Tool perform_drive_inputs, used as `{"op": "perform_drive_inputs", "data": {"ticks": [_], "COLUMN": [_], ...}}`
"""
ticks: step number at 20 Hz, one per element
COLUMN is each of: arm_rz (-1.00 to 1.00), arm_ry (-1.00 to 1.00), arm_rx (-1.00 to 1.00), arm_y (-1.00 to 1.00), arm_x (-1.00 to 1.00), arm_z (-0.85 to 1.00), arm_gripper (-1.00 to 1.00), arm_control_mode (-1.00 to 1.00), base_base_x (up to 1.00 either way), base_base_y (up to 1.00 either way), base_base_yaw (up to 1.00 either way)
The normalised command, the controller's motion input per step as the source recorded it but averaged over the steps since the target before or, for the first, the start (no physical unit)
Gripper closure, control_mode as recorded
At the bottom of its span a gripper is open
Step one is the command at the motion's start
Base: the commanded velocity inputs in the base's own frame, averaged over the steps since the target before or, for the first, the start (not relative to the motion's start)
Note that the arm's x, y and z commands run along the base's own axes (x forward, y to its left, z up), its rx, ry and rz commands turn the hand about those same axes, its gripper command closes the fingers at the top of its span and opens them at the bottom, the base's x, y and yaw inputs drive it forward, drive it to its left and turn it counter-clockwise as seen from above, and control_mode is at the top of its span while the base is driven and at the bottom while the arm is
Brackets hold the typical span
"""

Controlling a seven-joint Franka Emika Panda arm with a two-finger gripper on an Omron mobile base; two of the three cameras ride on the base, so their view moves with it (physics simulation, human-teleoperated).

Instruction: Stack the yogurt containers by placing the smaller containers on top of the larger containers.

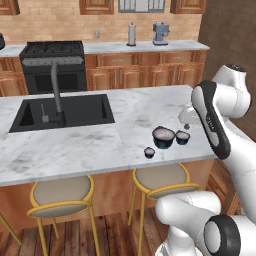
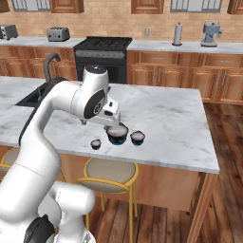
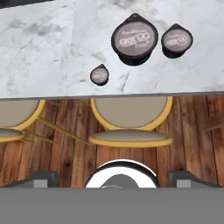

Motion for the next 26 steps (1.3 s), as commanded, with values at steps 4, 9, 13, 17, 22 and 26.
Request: {"op": "perform_drive_inputs", "data": {"ticks": [4, 9, 13, 17, 22, 26], "arm_rz": [0.0, 0.0, 0.0, 0.0, 0.0, 0.0], "arm_ry": [-0.02, 0.0, 0.0, 0.0, 0.0, 0.0], "arm_rx": [0.18, 0.19, 0.2, 0.2, 0.13, 0.09], "arm_y": [-0.41, -0.39, -0.38, -0.31, -0.21, -0.09], "arm_x": [-0.07, 0.0, 0.0, 0.0, 0.0, 0.01], "arm_z": [-0.05, 0.0, 0.0, -0.04, -0.14, -0.2], "arm_gripper": [-1.0, -1.0, -1.0, -1.0, -1.0, -1.0], "arm_control_mode": [-1.0, -1.0, -1.0, -1.0, -1.0, -1.0], "base_base_x": [0.0, 0.0, 0.0, 0.0, 0.0, 0.0], "base_base_y": [0.0, 0.0, 0.0, 0.0, 0.0, 0.0], "base_base_yaw": [0.0, 0.0, 0.0, 0.0, 0.0, 0.0]}}
